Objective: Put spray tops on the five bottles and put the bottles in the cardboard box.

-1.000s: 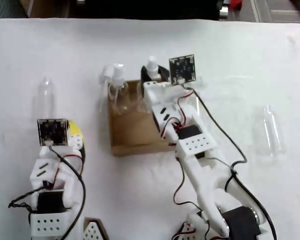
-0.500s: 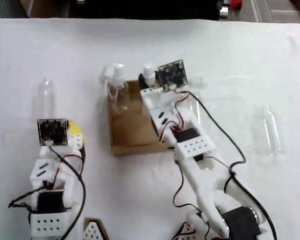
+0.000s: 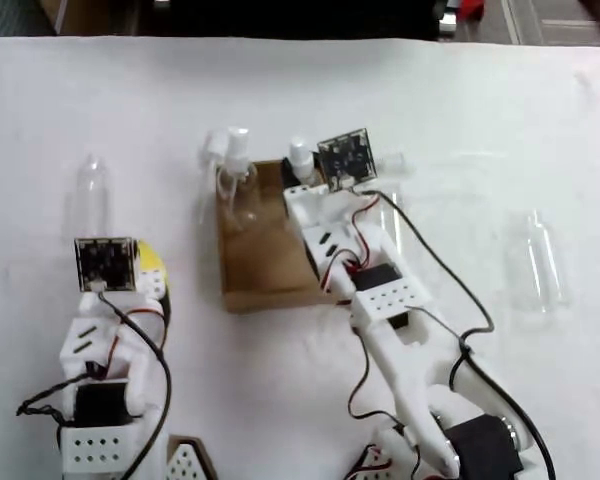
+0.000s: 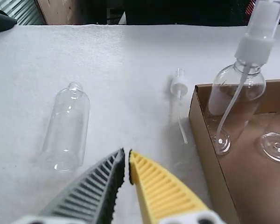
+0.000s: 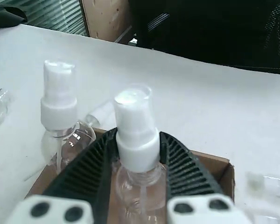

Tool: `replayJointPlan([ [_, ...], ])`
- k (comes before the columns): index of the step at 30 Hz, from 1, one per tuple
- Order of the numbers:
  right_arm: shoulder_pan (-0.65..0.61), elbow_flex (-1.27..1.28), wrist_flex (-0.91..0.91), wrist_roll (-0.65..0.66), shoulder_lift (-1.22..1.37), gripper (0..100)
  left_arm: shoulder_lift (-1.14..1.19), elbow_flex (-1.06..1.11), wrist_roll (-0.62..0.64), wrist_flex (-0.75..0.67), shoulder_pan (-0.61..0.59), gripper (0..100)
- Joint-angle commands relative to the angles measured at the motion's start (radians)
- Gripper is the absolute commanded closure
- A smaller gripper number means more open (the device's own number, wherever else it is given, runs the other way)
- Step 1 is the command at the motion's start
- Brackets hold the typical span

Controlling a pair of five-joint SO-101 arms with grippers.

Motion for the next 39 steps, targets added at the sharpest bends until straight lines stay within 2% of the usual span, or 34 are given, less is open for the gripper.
replayJointPlan([
  [1, -0.013, 0.011, -0.01, 0.017, 0.001, 97.6, -0.004, -0.057, 0.002, -0.002, 0.018, 98],
  [7, -0.013, 0.015, -0.005, 0.017, 0.001, 96.1, -0.004, -0.055, 0.002, -0.002, 0.018, 98],
  [13, -0.024, 0.069, -0.01, 0.015, -0.001, 72.9, -0.004, -0.055, 0.002, -0.002, 0.018, 98],
  [39, -0.036, 0.075, -0.005, 0.02, -0.001, 74.1, -0.004, -0.055, 0.002, -0.002, 0.018, 98],
])
